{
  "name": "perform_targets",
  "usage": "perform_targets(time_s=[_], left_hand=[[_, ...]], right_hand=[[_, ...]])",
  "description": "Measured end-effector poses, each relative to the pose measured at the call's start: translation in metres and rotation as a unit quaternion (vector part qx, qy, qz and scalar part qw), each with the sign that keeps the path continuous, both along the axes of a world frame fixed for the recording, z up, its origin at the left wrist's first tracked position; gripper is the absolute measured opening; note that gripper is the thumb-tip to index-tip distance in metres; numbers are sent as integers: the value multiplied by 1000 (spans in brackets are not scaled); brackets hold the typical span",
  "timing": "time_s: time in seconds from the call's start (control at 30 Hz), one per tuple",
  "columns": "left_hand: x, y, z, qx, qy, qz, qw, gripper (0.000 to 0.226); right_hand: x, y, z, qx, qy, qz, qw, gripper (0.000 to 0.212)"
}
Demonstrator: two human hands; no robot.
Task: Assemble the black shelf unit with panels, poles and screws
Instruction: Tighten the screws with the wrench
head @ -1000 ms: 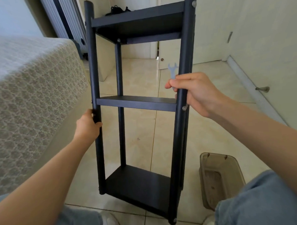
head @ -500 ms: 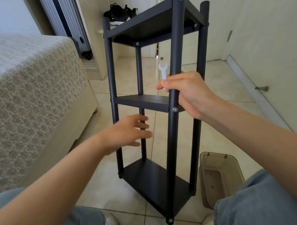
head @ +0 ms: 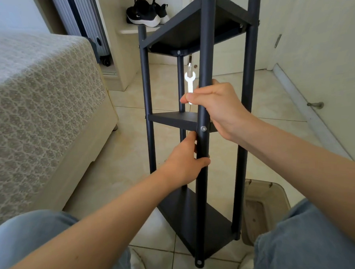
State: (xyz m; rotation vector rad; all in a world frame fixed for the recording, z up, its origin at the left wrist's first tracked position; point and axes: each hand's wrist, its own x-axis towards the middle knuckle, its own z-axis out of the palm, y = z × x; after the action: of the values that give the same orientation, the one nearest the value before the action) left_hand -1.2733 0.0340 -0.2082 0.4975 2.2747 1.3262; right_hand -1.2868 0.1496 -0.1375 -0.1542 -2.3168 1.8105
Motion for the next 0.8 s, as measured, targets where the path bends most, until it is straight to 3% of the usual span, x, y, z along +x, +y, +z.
perform_targets(time_s=[0.27, 0.67, 0.8], left_hand=[[-3, -14, -1, 59, -55, -13, 997, 38], [-9, -19, 6, -8, -18, -20, 1000, 40], [-6, -19, 7, -28, -8, -32, 999, 39]], right_hand=[[-3, -5, -2, 58, 1, 23, 998, 14], [4, 15, -2, 59, 5, 75, 995, 16], [14, 26, -5, 62, 2, 46, 997, 14]])
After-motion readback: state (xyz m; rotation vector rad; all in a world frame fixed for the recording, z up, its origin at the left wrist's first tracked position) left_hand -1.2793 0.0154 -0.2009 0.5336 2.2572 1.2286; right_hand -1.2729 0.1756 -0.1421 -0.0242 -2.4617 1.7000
